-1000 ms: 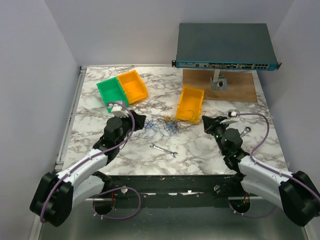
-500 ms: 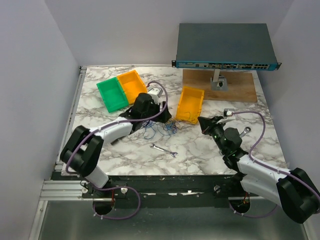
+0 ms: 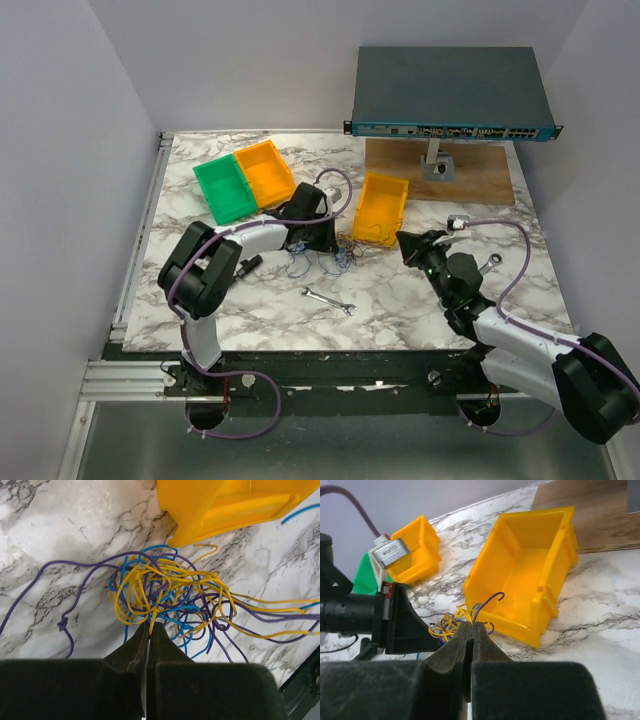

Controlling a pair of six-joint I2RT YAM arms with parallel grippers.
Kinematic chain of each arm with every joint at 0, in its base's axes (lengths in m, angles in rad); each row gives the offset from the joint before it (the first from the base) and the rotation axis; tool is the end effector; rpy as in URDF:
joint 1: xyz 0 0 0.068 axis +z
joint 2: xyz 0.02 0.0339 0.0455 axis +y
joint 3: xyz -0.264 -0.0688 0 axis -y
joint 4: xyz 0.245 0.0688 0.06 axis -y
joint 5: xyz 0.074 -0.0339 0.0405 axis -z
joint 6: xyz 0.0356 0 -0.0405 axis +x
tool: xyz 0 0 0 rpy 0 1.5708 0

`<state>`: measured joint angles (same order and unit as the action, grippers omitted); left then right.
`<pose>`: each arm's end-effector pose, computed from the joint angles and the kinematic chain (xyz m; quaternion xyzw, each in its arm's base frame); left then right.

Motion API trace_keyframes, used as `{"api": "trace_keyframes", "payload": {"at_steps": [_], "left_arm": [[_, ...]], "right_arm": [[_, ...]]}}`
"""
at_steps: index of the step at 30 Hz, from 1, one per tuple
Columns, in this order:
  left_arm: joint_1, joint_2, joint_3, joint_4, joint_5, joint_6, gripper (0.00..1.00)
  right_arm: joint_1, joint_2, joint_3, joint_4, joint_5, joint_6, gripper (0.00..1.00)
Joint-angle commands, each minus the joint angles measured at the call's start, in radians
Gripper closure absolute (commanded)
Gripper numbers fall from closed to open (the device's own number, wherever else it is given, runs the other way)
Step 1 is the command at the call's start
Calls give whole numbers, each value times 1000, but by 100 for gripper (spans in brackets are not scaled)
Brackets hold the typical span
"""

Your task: Untangle the cables

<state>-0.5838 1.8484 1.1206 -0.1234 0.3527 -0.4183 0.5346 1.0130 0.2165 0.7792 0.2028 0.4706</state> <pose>0.3153 -0.2230 0.1684 0.1377 0.9132 -0.3105 0.2251 0.1786 0.0974 0.2024 0.0482 0.7114 0.2727 0.6459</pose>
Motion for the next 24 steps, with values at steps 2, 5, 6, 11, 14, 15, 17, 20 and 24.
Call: {"api": "trace_keyframes", "payload": {"at_steps": [2, 5, 6, 11, 14, 15, 17, 20, 24], "left_arm": [[28, -137, -101, 53, -89, -37, 100], [66, -298, -250, 180, -187, -74, 100], [76, -341, -288, 200, -229, -85, 100], [131, -521, -442, 223, -577, -219, 100], [143, -605, -532, 282, -668, -261, 100], [144, -632, -547, 288, -686, -270, 100], [143, -665, -569, 319, -687, -268, 100], [144, -669, -589, 429, -505, -174, 100], [126, -629, -594, 641, -58, -74, 100]], "right_arm": [[-2, -34, 8, -67, 257, 86, 99], [-3, -81, 9, -214, 575, 239, 99], [-4, -103, 17, -292, 679, 317, 99], [-4, -169, 23, -487, 878, 510, 99], [-4, -170, 23, -488, 874, 509, 99], [-5, -162, 26, -486, 874, 508, 99], [-4, -146, 42, -491, 858, 504, 99], [-4, -122, 58, -432, 736, 388, 97], [-4, -51, 37, -79, 62, -18, 53]]}}
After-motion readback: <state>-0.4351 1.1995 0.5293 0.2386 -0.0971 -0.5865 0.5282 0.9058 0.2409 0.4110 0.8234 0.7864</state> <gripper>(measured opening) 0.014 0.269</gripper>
